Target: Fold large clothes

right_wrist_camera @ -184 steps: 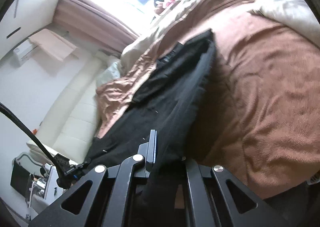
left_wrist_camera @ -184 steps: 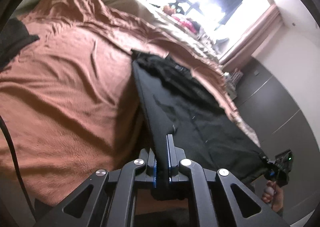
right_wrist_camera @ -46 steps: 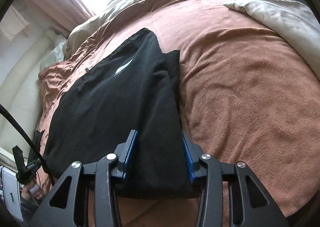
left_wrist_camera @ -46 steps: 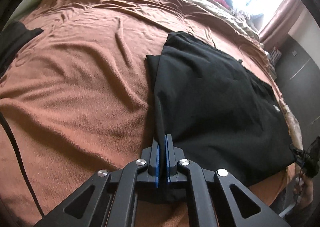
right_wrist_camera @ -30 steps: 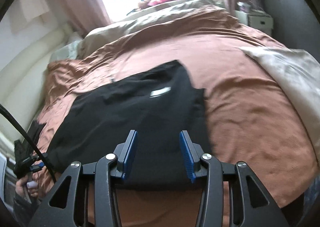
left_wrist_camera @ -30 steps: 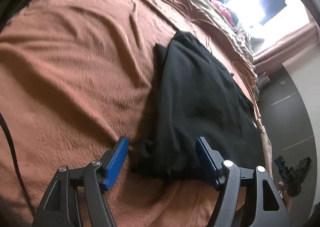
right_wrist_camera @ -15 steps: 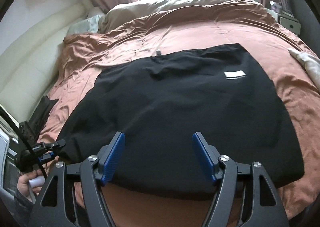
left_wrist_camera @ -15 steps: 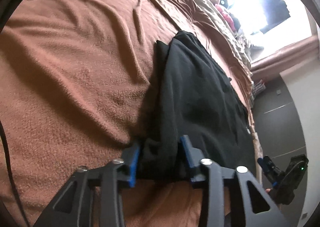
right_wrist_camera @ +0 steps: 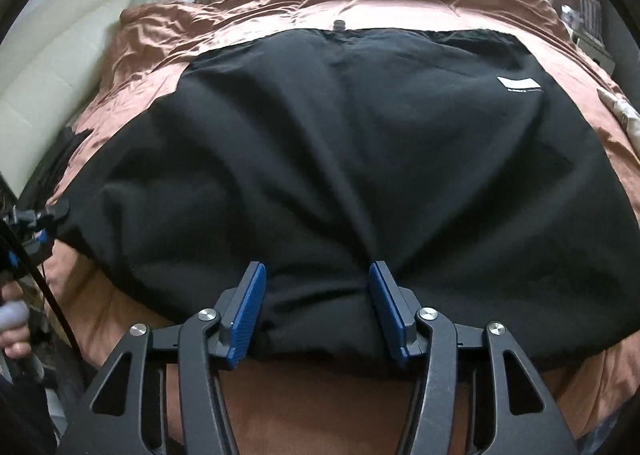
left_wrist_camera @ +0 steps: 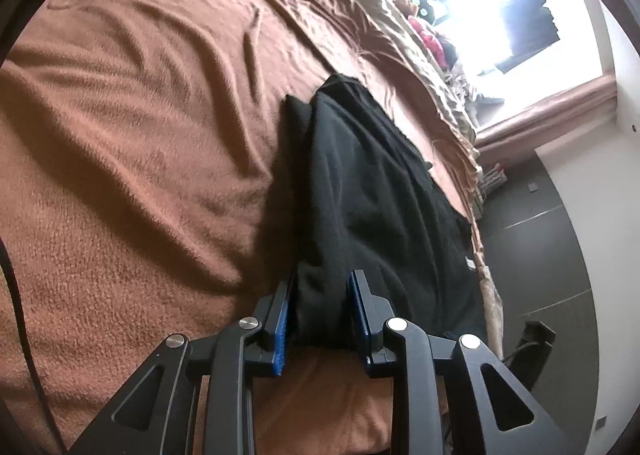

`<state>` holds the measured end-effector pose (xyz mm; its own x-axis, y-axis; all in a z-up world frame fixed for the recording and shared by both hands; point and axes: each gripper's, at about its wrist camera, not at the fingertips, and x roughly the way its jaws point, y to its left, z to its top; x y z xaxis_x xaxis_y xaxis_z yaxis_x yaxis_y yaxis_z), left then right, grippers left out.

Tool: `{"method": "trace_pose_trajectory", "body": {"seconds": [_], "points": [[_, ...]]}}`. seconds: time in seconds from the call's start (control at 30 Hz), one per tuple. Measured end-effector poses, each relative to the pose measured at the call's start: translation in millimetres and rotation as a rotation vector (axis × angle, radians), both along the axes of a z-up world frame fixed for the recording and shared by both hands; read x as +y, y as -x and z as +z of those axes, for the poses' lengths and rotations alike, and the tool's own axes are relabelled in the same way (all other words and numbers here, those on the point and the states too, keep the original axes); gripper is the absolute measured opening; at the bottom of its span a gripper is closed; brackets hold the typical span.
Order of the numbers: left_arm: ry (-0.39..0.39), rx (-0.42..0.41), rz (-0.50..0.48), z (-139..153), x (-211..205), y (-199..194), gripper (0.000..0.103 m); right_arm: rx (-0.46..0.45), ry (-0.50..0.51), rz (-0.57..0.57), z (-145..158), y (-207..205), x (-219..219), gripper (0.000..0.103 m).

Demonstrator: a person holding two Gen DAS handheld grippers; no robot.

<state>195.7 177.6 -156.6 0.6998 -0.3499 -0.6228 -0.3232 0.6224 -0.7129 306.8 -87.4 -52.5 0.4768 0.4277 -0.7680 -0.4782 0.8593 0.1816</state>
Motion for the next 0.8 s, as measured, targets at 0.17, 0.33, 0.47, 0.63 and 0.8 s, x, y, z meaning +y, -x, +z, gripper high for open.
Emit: {"method": "trace_pose_trajectory", "body": {"seconds": [0.17, 0.33, 0.47, 0.63, 0.8], "points": [[0.008, 0.022, -0.004, -10.1, 0.3, 0.3, 0.029, 0.014, -0.015, 0.003, 3.6, 3.6, -3.0, 0.034], [0.009, 0.046, -0.006, -17.1, 0.0, -3.3, 0.030, -0.003, 0.007, 0.031, 10.5, 1.1, 2.7, 0.023], [0.009, 0.048, -0.008, -16.3, 0.1, -4.1, 0.030, 0.002, 0.020, 0.031, 7.7, -19.1, 15.0, 0.023], [0.016, 0.050, -0.008, -17.5, 0.2, -1.5, 0.030, 0.007, 0.041, 0.018, 6.8, -51.9, 39.9, 0.023], [0.037, 0.052, 0.003, -19.6, 1.5, 1.0, 0.030, 0.032, 0.040, -0.017, 9.0, -94.7, 58.6, 0.023]]}}
